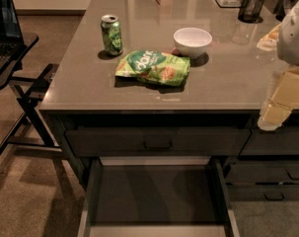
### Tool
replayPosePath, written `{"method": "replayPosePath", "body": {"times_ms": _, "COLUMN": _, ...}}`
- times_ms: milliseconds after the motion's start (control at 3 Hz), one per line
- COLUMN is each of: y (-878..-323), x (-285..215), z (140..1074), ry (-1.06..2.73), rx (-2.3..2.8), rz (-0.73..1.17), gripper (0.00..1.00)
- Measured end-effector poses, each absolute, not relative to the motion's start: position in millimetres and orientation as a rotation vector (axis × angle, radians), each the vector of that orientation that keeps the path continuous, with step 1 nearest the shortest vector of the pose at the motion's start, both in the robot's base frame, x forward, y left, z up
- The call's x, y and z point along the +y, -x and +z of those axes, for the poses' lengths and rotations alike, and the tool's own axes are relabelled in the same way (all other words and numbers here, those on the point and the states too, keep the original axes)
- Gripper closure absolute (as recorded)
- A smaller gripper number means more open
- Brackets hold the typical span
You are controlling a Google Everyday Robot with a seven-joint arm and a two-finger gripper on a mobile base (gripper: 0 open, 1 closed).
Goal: Place green rice chip bag into middle drawer
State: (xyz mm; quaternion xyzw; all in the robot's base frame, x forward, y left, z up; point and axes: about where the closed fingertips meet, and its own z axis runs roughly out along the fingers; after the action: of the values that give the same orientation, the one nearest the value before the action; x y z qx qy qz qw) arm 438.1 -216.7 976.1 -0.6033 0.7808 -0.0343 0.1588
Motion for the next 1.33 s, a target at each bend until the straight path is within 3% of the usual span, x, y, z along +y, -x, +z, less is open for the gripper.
{"method": "replayPosePath", "body": {"times_ms": 667, "y": -434.0, "x": -195.3, "z": 978.9, "ry": 1.742, "rx": 2.210, "rz": -0.089, "gripper": 0.00}}
{"method": "replayPosePath", "body": {"times_ms": 1333, "y": -443.7, "x": -88.1, "z": 1001.0, "ry": 1.765, "rx": 2.033, "rz": -0.115, "gripper": 0.00}}
